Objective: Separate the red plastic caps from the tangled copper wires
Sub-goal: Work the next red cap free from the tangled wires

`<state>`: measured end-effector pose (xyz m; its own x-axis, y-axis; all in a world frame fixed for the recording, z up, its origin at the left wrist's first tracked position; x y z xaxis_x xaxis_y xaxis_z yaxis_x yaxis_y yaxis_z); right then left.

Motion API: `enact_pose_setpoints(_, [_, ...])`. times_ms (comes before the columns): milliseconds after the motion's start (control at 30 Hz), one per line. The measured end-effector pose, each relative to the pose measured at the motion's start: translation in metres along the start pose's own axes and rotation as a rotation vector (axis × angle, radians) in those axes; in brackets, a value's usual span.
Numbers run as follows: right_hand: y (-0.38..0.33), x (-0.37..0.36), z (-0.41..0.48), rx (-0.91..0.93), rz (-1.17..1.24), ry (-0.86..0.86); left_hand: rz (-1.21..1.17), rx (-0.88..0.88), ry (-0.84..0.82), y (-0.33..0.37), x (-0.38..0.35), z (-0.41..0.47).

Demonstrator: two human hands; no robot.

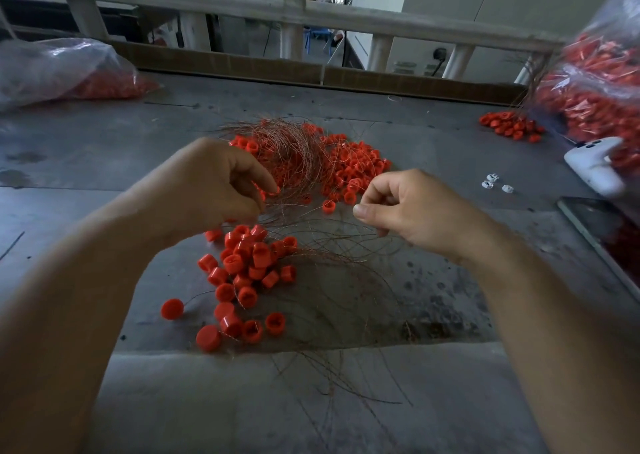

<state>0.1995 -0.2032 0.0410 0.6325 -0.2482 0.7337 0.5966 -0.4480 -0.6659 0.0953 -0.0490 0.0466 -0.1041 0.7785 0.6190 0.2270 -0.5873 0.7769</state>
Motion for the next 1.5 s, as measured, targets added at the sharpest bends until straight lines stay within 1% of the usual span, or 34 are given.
enact_pose_setpoints(233, [0.003,-0.009,0.003,-0.073,-0.157,-0.081,0.087,0.000,-0.070,-0.002,-0.010,0.006])
enact_pose_setpoints(333, [0.000,-0.011,0.004,-0.065,-0.185,-0.085,0.071,0.003,-0.051,-0.002,-0.009,0.005])
enact_pose_setpoints(400, [-0.001,-0.007,0.003,-0.061,-0.186,-0.050,0.060,-0.004,0.027,-0.001,-0.001,0.003])
enact_pose_setpoints(500, [-0.003,0.001,0.002,-0.039,-0.178,0.046,0.007,-0.006,0.196,-0.003,0.020,-0.001])
enact_pose_setpoints(567, [-0.004,0.007,0.001,-0.021,-0.169,0.112,-0.055,0.029,0.323,-0.013,0.036,-0.002])
enact_pose_setpoints(667, [-0.004,0.011,0.000,-0.003,-0.195,0.179,-0.046,0.092,0.475,-0.029,0.053,-0.005])
enact_pose_setpoints(767, [-0.004,0.015,-0.001,0.017,-0.169,0.249,-0.012,0.135,0.518,-0.040,0.057,-0.004])
enact_pose_setpoints(900, [-0.007,0.026,-0.006,0.072,-0.096,0.380,0.122,0.173,0.563,-0.047,0.057,0.000])
enact_pose_setpoints(967, [-0.007,0.030,-0.008,0.077,-0.071,0.425,0.183,0.158,0.562,-0.048,0.054,0.004])
enact_pose_setpoints(1033, [-0.007,0.032,-0.009,0.073,-0.063,0.451,0.230,0.132,0.518,-0.051,0.049,0.012])
enact_pose_setpoints(1167, [-0.008,0.030,-0.009,0.077,-0.062,0.445,0.351,0.054,0.315,-0.058,0.031,0.039])
enact_pose_setpoints(1300, [-0.008,0.028,-0.008,0.082,-0.071,0.429,0.401,0.036,0.194,-0.068,0.019,0.051])
enact_pose_setpoints(1367, [-0.008,0.029,-0.008,0.084,-0.070,0.434,0.408,0.013,0.200,-0.067,0.019,0.051])
enact_pose_setpoints(1500, [-0.008,0.030,-0.008,0.094,-0.078,0.438,0.498,-0.017,0.345,-0.054,0.028,0.041])
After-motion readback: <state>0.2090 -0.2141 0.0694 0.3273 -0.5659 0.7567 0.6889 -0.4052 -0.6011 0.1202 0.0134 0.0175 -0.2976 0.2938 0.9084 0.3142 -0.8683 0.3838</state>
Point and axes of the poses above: each hand's wrist, its own z-axis towards the middle knuckle, its own x-axis out of the back of the hand, y = z × x, the point moved 8 cm from there along z, towards the middle knuckle, and after that the axes turned 13 degrees about -y, right-handed, at the moved point
